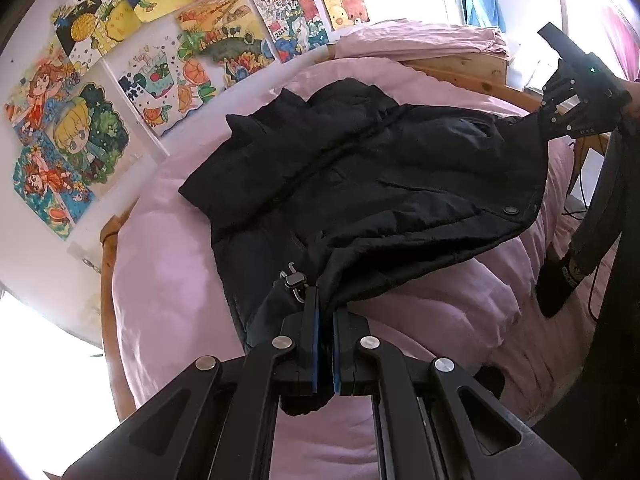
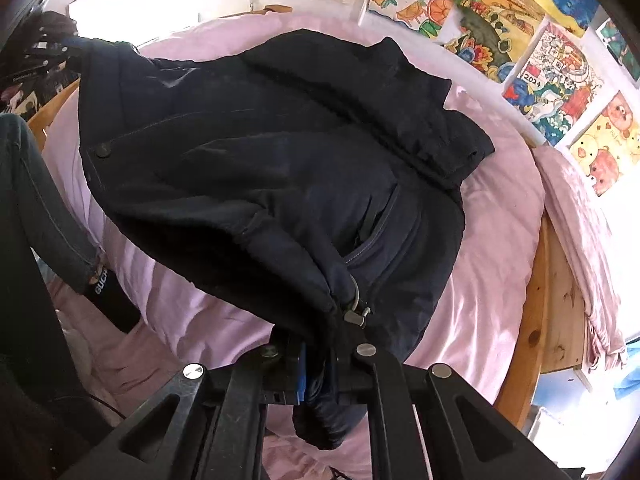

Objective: Fold large clothes
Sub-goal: 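Lift the hem with both tools and carry it toward the collar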

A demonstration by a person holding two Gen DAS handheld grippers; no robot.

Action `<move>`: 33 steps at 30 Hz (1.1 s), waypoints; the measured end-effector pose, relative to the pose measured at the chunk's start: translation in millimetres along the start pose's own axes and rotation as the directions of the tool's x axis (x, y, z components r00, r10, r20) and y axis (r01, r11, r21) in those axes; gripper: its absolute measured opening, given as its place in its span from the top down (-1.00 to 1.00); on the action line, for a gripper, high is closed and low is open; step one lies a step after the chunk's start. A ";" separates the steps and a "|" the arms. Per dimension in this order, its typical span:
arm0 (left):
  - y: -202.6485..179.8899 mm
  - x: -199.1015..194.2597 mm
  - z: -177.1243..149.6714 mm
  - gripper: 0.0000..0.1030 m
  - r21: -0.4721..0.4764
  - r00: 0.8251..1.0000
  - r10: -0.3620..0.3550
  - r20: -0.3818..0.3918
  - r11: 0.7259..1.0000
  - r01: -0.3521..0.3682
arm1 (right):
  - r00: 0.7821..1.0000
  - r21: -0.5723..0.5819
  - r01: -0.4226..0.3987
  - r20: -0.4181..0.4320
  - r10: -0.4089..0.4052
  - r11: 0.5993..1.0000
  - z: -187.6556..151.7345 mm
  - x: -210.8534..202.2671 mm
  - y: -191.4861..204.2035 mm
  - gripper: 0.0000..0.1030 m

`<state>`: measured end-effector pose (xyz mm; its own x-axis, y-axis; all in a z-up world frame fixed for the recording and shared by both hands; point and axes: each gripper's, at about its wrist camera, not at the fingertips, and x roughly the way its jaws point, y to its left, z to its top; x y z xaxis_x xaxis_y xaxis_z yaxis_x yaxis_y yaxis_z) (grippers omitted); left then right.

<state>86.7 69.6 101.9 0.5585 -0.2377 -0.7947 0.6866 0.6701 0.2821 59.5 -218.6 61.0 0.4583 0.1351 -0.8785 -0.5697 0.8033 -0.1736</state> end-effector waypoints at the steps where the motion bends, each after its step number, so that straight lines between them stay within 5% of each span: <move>1: 0.5 0.2 -0.1 0.93 -0.003 1.000 -0.004 0.000 1.000 0.004 | 1.000 0.003 -0.001 0.003 0.001 1.000 -0.3 -0.7 -0.9 0.84; 16: -0.7 -2.6 4.7 0.93 -0.001 1.000 0.024 -0.005 1.000 -0.024 | 0.999 0.004 0.013 0.030 -0.013 1.000 3.6 -10.3 -3.9 0.84; 29: 1.4 -6.2 3.2 0.92 0.000 1.000 0.003 -0.009 1.000 -0.003 | 0.998 0.026 -0.004 0.060 0.003 1.000 12.1 -19.5 -11.1 0.85; 33: 1.7 -3.9 0.6 0.92 0.011 0.999 -0.041 -0.031 0.999 0.041 | 0.999 -0.007 -0.030 0.012 0.030 1.000 10.2 -14.4 -9.5 0.84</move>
<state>85.9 71.2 105.8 0.5157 -0.2431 -0.8215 0.7141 0.6518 0.2554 65.3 -222.3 79.8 0.4491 0.1655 -0.8780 -0.5875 0.7951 -0.1506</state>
